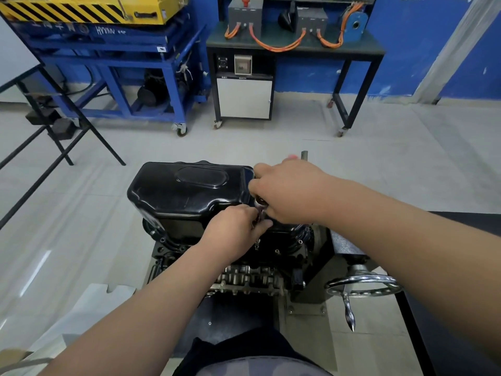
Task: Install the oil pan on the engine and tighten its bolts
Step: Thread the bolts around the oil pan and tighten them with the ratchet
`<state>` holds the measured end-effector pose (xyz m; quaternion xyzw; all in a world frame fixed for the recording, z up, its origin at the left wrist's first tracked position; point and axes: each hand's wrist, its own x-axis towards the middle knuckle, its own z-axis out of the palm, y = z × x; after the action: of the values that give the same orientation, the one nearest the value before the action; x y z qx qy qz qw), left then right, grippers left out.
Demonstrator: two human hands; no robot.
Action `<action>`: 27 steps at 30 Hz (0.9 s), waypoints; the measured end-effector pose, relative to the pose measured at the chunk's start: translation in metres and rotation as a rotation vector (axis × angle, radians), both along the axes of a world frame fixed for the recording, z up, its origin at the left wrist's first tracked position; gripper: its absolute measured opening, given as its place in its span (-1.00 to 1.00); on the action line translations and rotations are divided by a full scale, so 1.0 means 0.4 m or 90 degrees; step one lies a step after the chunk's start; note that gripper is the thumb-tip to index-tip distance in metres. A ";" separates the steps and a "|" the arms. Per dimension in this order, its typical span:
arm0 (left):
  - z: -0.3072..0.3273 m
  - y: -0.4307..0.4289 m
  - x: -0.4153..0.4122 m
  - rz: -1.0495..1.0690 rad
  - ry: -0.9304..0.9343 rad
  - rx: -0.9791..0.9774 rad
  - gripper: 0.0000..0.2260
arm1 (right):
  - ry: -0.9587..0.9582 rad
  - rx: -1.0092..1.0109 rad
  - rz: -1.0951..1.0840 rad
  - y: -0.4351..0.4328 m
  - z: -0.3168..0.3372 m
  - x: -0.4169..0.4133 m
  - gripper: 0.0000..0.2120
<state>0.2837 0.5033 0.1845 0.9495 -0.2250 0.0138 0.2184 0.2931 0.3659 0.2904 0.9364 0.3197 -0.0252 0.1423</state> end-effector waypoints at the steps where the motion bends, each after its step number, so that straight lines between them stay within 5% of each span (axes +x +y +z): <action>1: 0.002 -0.001 -0.001 0.019 0.012 -0.009 -0.67 | -0.020 -0.010 -0.006 0.007 -0.003 -0.005 -0.79; 5: 0.001 0.007 -0.002 0.049 0.004 -0.001 -0.74 | -0.040 0.036 -0.097 0.012 -0.016 -0.013 -0.50; 9: -0.004 0.011 -0.002 -0.021 -0.033 0.036 -0.76 | 0.015 0.044 0.023 0.003 -0.014 0.002 -0.78; 15: 0.009 0.013 -0.001 0.037 0.007 0.032 -0.73 | -0.036 0.047 -0.119 0.013 -0.034 -0.024 -0.48; 20: 0.008 0.006 -0.002 -0.016 0.007 0.099 -0.79 | 0.026 0.042 0.006 0.013 -0.017 -0.014 -0.77; 27: 0.017 -0.001 0.010 0.029 0.033 0.088 -0.79 | -0.044 0.045 -0.003 0.018 -0.032 -0.029 -0.69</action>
<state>0.2878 0.5029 0.1913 0.9672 -0.1979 -0.0213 0.1577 0.2816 0.3732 0.2777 0.9420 0.3128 0.0183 0.1204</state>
